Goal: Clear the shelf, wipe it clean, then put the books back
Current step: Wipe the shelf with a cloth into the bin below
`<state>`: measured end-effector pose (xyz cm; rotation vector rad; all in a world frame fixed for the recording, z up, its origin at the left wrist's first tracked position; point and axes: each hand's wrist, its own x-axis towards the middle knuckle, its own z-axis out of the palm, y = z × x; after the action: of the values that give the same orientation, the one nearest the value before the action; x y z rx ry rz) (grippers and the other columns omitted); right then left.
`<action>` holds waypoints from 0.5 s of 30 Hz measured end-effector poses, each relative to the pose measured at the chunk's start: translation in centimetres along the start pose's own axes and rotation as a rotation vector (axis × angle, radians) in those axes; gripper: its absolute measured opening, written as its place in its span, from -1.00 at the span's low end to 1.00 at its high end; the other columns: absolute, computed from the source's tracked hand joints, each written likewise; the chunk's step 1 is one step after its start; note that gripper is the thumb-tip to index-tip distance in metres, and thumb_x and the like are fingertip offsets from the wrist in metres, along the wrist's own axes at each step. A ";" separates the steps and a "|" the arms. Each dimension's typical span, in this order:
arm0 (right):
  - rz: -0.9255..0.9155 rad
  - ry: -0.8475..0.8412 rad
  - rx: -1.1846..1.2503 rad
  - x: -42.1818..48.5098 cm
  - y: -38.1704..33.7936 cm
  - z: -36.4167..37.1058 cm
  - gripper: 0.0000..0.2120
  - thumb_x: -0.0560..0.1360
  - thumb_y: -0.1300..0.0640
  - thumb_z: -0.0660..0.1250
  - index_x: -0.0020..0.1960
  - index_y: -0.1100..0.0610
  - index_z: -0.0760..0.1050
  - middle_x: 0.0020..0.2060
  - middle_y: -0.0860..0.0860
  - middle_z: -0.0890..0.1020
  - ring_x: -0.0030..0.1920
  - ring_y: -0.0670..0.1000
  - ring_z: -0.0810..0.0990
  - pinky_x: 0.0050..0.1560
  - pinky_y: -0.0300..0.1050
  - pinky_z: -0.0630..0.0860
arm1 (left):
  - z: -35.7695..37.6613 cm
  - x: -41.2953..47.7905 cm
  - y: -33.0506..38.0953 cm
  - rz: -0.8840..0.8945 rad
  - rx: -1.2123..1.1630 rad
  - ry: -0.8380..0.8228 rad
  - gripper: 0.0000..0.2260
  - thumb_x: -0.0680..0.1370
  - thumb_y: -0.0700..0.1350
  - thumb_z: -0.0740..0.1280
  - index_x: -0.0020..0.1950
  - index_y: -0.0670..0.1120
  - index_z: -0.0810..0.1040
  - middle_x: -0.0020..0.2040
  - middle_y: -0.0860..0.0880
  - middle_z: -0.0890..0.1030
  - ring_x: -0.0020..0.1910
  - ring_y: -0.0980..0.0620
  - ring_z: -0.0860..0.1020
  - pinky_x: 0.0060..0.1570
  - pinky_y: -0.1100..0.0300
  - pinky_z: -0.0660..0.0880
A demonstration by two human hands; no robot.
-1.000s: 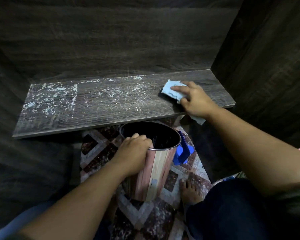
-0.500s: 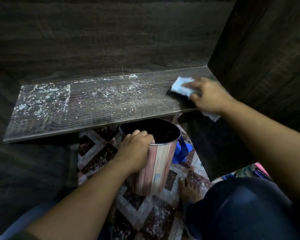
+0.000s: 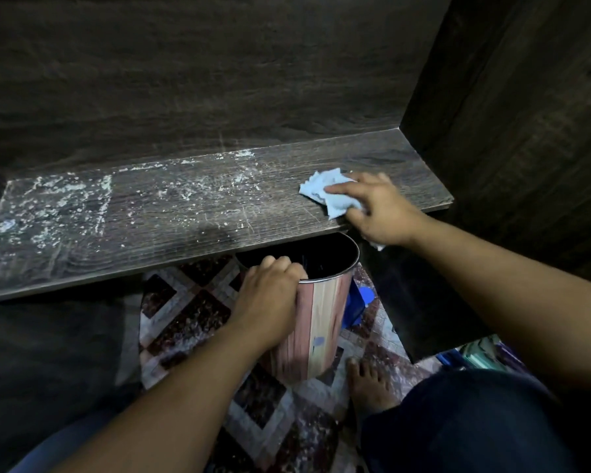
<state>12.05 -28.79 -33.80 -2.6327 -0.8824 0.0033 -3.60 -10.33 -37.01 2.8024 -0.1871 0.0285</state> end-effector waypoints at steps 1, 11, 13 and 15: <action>-0.001 0.071 0.037 0.4 0.4 -0.5 -0.48 0.41 -0.01 0.14 0.33 0.04 0.52 0.27 0.19 0.52 0.31 0.20 0.42 0.34 -0.08 0.23 | 0.1 0.1 0.1 -0.003 0.004 0.012 -0.76 0.50 -0.19 0.23 0.10 0.06 0.50 0.00 0.07 0.46 0.08 0.01 0.38 0.01 0.14 0.28; 0.548 0.076 -0.103 7.1 6.1 -1.1 -0.42 0.55 -0.27 0.07 0.52 -0.12 0.17 0.54 0.17 0.11 0.51 0.22 0.11 0.49 0.08 0.07 | 1.0 0.4 -0.4 -0.026 0.022 0.021 -0.72 0.38 -0.28 0.36 0.06 -0.06 0.55 -0.03 -0.03 0.51 0.01 -0.08 0.44 -0.04 0.07 0.36; 0.507 0.068 -0.166 7.6 3.8 -0.2 -0.48 0.58 -0.20 0.06 0.52 -0.14 0.18 0.52 0.16 0.17 0.47 0.24 0.16 0.44 0.13 0.12 | 1.0 0.5 -0.4 -0.034 0.041 0.005 -0.72 0.40 -0.27 0.34 0.08 -0.05 0.54 0.00 -0.03 0.51 0.04 -0.08 0.43 -0.02 0.07 0.35; 0.370 0.052 -0.160 7.3 1.2 0.5 -0.54 0.58 -0.13 0.13 0.48 -0.18 0.26 0.49 0.13 0.23 0.43 0.22 0.21 0.39 0.10 0.17 | 1.1 0.4 -0.4 -0.038 0.033 0.013 -0.74 0.44 -0.26 0.31 0.09 -0.05 0.53 0.01 -0.03 0.50 0.06 -0.07 0.42 0.00 0.07 0.34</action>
<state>18.54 -25.25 -33.88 -2.8927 -0.3821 -0.0416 -3.12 -10.35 -38.14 2.8371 -0.1316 0.0416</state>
